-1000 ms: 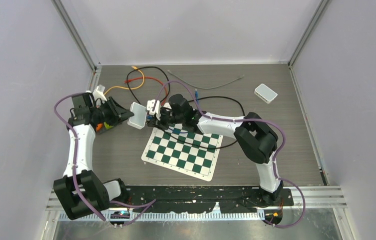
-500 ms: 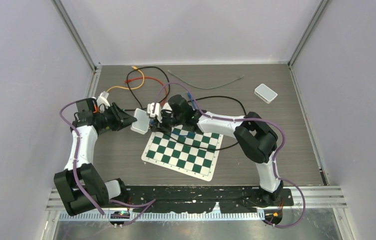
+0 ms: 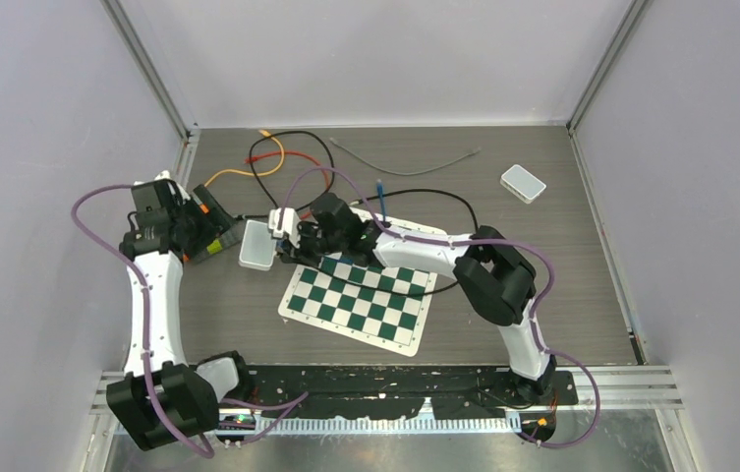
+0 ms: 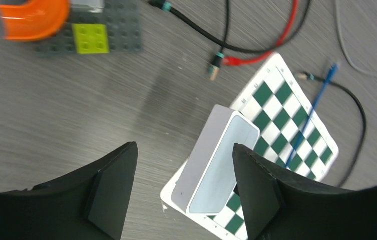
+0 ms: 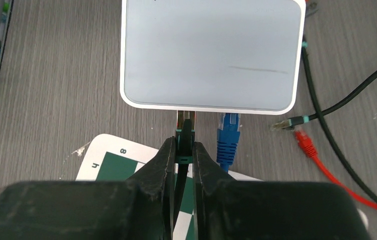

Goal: Insert the plug into the switch port
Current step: Place the switch port at the center of the board.

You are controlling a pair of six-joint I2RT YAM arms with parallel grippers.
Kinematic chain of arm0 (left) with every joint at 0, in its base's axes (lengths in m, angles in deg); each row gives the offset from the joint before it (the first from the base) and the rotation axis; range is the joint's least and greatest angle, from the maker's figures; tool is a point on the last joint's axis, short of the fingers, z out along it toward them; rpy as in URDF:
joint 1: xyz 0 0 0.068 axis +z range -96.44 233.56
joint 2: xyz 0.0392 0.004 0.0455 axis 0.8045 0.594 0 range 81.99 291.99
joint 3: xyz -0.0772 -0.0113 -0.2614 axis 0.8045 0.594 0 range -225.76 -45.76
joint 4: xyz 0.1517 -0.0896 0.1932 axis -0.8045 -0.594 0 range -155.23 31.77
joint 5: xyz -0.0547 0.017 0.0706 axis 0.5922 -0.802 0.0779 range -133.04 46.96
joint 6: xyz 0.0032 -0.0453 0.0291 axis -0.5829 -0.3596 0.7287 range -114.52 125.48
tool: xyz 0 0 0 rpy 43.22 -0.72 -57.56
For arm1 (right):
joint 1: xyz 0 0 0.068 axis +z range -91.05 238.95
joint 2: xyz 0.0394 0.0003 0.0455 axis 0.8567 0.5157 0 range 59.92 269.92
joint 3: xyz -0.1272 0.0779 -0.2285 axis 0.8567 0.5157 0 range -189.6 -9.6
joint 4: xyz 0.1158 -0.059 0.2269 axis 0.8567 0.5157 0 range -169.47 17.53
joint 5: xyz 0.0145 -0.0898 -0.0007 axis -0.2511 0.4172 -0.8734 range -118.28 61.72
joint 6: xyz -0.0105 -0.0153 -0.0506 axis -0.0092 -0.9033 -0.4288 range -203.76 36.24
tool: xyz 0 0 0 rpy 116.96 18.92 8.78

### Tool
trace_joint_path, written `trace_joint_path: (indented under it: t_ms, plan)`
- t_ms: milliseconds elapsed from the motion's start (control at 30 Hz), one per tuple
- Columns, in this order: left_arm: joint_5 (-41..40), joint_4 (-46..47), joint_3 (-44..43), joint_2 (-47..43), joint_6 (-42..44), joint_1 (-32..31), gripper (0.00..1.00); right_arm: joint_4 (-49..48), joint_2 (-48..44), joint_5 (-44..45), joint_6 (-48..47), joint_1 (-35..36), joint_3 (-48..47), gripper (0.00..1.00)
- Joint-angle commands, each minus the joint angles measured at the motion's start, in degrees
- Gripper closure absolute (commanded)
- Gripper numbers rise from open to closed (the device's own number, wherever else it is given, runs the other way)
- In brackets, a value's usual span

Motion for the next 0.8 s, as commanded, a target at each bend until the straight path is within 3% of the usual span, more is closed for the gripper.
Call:
trace_joint_path:
  t_ms: [0, 200, 433, 533, 633, 767]
  plan:
    - [-15.0, -2.0, -1.3, -1.9, -3.4, -0.1, 0.27, 2.3, 2.6, 2.8, 2.1, 0.4, -3.0, 0.95]
    - [-19.0, -0.9, 0.7, -3.3, -3.9, -0.1, 0.23, 10.7, 8.8, 7.1, 1.0, 3.3, -10.3, 0.95]
    - [-12.8, 1.8, 3.4, -3.6, -4.7, 0.0, 0.23, 12.0, 11.4, 10.1, 1.1, 4.9, -12.3, 0.93]
    - [-10.8, 2.6, 4.1, -3.3, -3.1, 0.0, 0.24, 11.9, 10.2, 11.7, 0.9, 5.3, -11.7, 0.81]
    - [-11.4, 3.4, 5.0, -3.5, -1.9, -0.1, 0.23, 12.7, 7.7, 12.6, 2.0, 5.3, -11.8, 0.61]
    - [-6.8, 5.0, 5.2, -2.2, 0.0, -0.5, 0.25, 14.7, 2.1, 13.1, 6.1, 5.1, -11.2, 0.48]
